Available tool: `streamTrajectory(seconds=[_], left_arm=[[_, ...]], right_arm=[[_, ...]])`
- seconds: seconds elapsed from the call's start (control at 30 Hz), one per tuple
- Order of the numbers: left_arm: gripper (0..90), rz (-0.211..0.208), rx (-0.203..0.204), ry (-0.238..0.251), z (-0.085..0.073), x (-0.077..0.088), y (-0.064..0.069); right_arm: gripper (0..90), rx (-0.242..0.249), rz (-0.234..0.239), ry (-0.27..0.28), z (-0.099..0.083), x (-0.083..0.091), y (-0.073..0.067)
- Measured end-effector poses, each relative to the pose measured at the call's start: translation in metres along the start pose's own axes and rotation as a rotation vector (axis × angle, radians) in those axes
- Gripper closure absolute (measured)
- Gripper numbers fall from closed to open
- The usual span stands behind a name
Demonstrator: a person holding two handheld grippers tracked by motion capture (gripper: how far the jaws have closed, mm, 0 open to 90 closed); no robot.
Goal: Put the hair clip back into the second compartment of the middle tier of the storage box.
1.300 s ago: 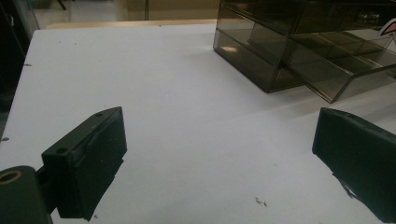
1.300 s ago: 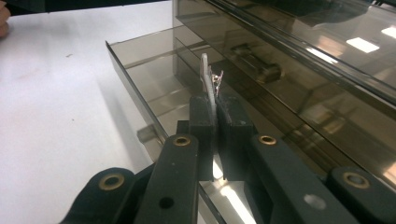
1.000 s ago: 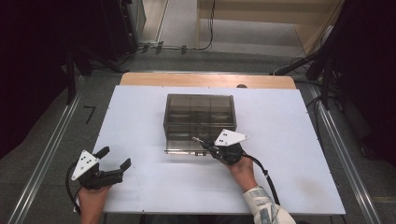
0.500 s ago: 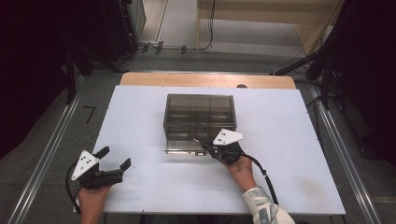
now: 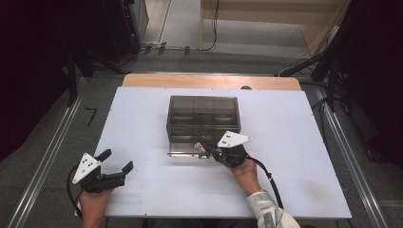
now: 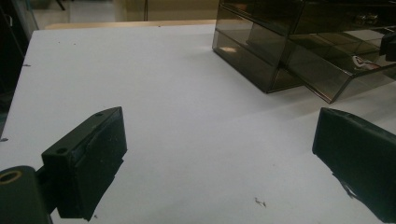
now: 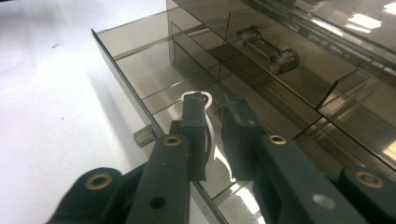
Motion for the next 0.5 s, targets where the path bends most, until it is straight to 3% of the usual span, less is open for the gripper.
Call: streamTrajectory(seconds=[0.5], left_arm=[[3.2, -0.002, 0.001, 0.002, 0.000, 0.000, 0.000]], right_arm=[[62.2, 0.002, 0.020, 0.053, -0.001, 0.018, -0.001]])
Point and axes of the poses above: each handheld gripper's, and its own axes: x roughly backward along the jaws, z roughly out of its top, y roughly to its right, the point moved 10 cm from there along -x, roughly forward along the jaws, and after that the axes turned 14 degrees about z, right-handed, at the moved point
